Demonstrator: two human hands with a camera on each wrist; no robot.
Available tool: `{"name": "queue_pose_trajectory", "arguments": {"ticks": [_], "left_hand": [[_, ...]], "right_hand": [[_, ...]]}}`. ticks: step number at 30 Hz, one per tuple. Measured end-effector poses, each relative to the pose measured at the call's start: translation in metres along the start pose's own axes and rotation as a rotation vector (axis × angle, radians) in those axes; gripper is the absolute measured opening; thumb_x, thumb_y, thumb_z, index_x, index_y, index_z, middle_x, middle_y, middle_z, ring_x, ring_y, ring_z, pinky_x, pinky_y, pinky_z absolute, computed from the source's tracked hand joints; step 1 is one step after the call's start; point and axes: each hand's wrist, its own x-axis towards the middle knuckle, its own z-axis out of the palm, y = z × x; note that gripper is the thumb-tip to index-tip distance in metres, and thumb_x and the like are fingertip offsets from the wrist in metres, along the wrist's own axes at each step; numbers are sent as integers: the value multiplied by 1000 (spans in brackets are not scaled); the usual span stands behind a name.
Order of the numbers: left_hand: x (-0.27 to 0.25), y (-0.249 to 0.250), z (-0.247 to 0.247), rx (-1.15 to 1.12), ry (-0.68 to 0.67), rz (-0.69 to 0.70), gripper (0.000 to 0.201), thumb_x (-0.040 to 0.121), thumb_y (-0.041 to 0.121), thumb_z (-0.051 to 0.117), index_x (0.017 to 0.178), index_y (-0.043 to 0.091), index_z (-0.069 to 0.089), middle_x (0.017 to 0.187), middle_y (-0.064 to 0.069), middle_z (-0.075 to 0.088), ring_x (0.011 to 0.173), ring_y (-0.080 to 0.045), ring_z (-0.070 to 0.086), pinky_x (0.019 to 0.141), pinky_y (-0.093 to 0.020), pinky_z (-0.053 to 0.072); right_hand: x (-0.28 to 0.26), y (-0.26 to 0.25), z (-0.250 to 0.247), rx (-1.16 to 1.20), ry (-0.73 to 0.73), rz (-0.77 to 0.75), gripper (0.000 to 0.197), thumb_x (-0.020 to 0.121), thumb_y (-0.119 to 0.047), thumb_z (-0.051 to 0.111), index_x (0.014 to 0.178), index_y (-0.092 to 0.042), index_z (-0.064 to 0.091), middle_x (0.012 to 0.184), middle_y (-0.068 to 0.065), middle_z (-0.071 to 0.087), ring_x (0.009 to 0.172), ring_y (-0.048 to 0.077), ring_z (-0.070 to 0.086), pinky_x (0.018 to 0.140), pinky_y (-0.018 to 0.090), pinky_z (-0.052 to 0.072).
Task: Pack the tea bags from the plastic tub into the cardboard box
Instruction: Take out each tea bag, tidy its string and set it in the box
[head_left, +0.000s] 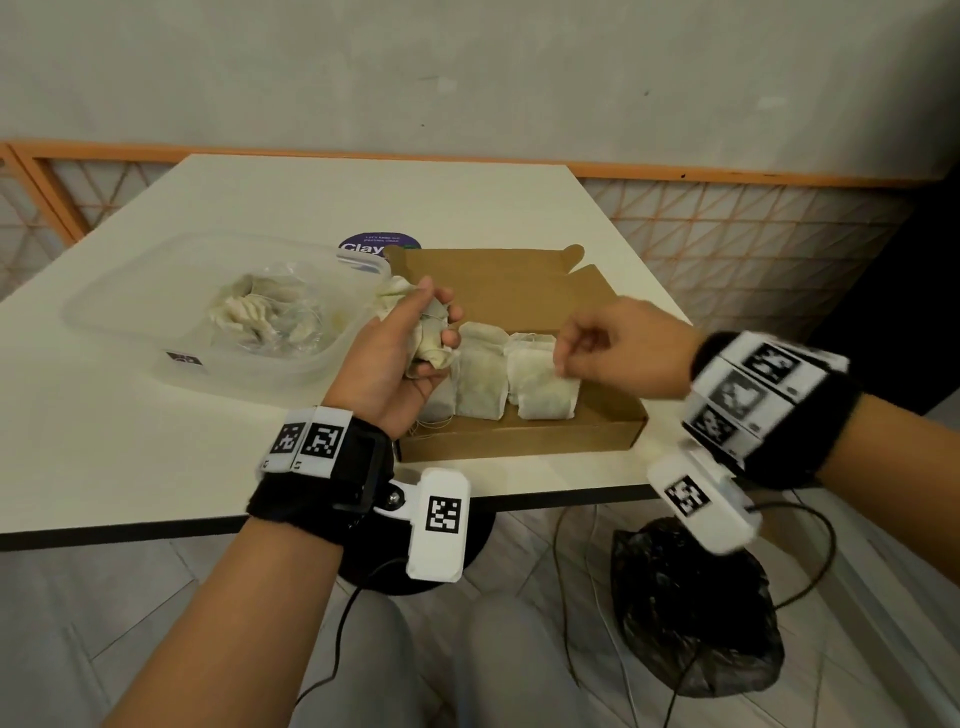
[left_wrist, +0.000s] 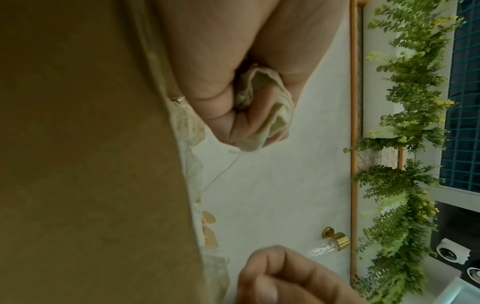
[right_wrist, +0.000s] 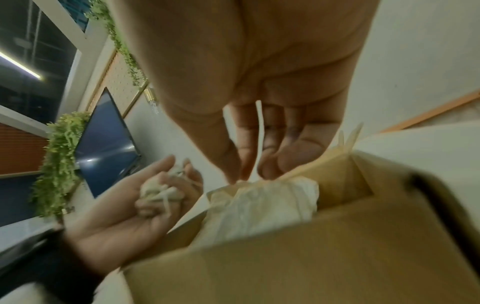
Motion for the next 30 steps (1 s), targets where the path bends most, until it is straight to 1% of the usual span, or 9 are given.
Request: {"name": "queue_pose_trajectory", "arguments": {"ticks": [3,5,7,16,20,23,25,28,30], "left_hand": [[1,0,2,5,9,-2,20,97,29,47,86,14,55,74,0,57,54,-5,48,33,-11,30],[0,-1,2,15,12,-2,20,97,30,47,86,15,56,74,0,56,54,-5,48,33,-11,29],[0,-1,2,26,18,-1,20,96,30,47,86,15,56,75,0,56,55,-5,48,33,-11,30],[0,0,2,22,10,1,21,97,30,46,86,15,55,75,0,55,55,-5,48,34,-11,30],[0,1,2,-11,-4,-45,26,97,35,43,89,15,55,78,-1,55,59,-6,51,35,-10,31],[0,1,3,-60,28,-81,35,99,41,37,94,12,57,81,-4,58,63,-9,55,38,-11,34],[2,-1,5,-50,73,-82,39,99,43,36,97,12,59,85,-6,61,66,-12,58,41,-14,39],[3,-4,9,-1,127,-80,41,99,44,35,97,12,61,90,-7,64,81,-17,57,60,-23,41],[1,-3,10,16,133,-88,39,99,42,36,97,13,61,90,-6,64,78,-16,59,59,-22,40]], "right_hand": [[-21,7,21,-78,-162,-136,23,88,-29,59,108,-21,66,102,-5,62,93,7,56,85,21,45],[-22,15,35,-126,-183,-198,35,92,-31,53,123,-17,59,117,-1,55,107,10,51,96,22,38],[-19,18,41,-113,-148,-190,41,93,-33,50,130,-15,53,121,0,50,114,10,45,100,18,32],[-3,14,61,-122,-17,-100,58,88,-56,43,135,-20,48,123,0,42,123,19,36,109,35,29],[-5,6,58,-30,115,-120,50,88,-51,49,130,-24,52,117,-3,45,116,14,40,101,27,34],[-4,-14,49,274,309,-132,32,85,-43,59,113,-28,57,103,-5,54,87,4,53,72,11,43],[1,-29,49,476,266,-97,29,82,-42,64,106,-27,57,92,-6,57,74,1,53,59,5,42],[13,-42,60,698,186,-30,33,76,-40,71,102,-27,56,89,-6,60,76,5,57,66,17,47],[20,-44,67,809,207,-12,24,77,-31,72,96,-25,58,88,-5,63,77,7,60,64,19,49]]}}
